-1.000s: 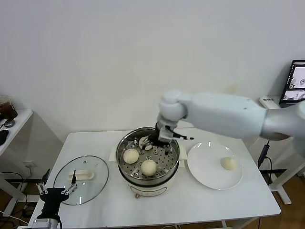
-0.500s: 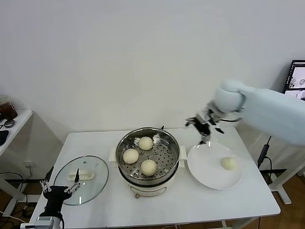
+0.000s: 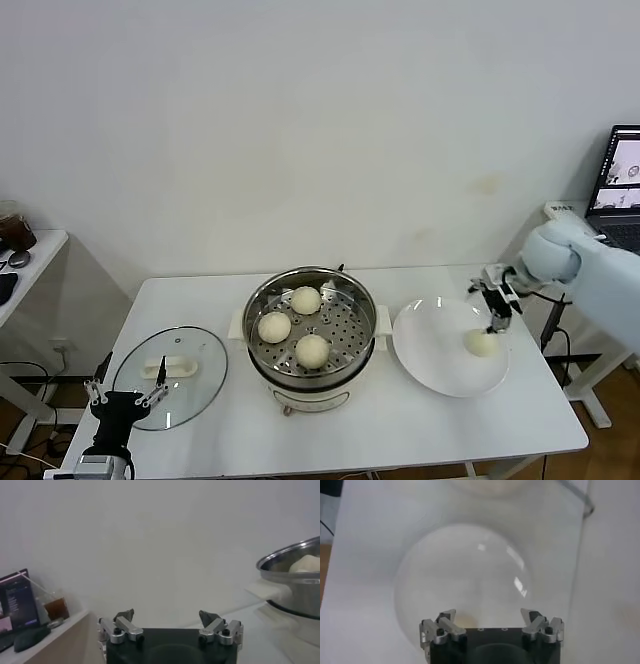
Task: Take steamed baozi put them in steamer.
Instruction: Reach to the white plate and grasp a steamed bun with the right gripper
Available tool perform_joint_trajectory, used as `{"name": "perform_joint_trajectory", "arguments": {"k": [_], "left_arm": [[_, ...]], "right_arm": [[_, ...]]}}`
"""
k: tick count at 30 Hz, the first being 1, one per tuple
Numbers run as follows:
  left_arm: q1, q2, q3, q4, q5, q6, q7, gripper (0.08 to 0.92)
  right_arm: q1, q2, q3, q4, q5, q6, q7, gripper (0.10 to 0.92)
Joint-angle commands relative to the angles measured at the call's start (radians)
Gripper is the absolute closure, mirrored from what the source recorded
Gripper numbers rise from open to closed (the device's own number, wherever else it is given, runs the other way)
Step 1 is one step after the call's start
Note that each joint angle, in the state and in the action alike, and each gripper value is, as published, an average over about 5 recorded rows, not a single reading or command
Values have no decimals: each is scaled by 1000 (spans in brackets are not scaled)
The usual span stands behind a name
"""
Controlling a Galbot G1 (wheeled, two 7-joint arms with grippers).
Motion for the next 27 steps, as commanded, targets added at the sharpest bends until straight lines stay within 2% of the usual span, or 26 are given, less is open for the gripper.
{"name": "perform_joint_trajectory", "arguments": {"k": [1, 20, 23, 27], "left_arm": [[8, -1, -4, -3, 2, -1, -1, 177], [17, -7, -23, 2, 5, -3, -2, 177], [16, -8, -22, 3, 5, -2, -2, 177], [12, -9, -19, 7, 5, -2, -2, 177]], "right_arm": [[-226, 42, 203, -156, -149, 34, 8, 203], [-222, 201, 217, -295, -231, 68, 8, 205], [-220, 208, 215, -303, -238, 67, 3, 234], [-217, 224, 218, -317, -248, 66, 1, 319]]}}
